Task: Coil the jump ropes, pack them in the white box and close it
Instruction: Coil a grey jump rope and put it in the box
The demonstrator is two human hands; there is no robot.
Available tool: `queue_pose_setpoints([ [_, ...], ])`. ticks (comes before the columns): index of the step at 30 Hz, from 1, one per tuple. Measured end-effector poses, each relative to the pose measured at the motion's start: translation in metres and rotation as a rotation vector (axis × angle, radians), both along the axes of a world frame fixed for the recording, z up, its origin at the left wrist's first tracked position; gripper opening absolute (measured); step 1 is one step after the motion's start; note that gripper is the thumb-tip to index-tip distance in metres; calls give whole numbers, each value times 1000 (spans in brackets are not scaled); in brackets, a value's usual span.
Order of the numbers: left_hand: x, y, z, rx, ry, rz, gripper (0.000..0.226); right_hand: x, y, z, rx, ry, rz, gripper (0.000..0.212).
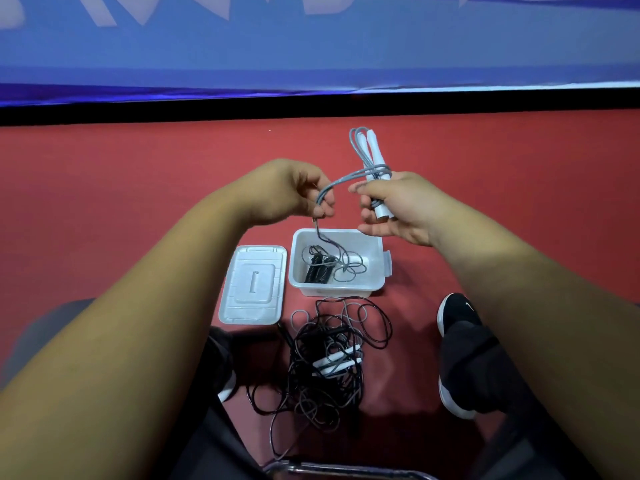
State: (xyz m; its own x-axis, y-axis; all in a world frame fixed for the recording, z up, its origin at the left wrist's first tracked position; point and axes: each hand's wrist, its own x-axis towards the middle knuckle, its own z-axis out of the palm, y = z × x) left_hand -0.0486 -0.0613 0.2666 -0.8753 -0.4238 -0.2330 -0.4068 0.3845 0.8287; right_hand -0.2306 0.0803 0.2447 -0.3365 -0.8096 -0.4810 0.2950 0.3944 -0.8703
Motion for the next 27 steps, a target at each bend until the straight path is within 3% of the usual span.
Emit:
queue_pose_setpoints([
  [3,-1,1,7,-80,54,164,16,6,-1,4,12,57,74,42],
  [7,1,4,35,-208,138,306,21,13,-4,34,-73,30,68,31],
  [12,-3,14,108,-573,195,375,17,18,-9,107,-213,115,-12,12],
  [19,-3,19,249,-1022,324,604,11,30,-5,242,-415,249,-61,19],
  [22,5,30,309,-1104,370,686,22,40,1,297,-500,288,-63,22],
  [27,22,48,392,-1193,414,740,21,60,20,375,-627,277,-51,37],
])
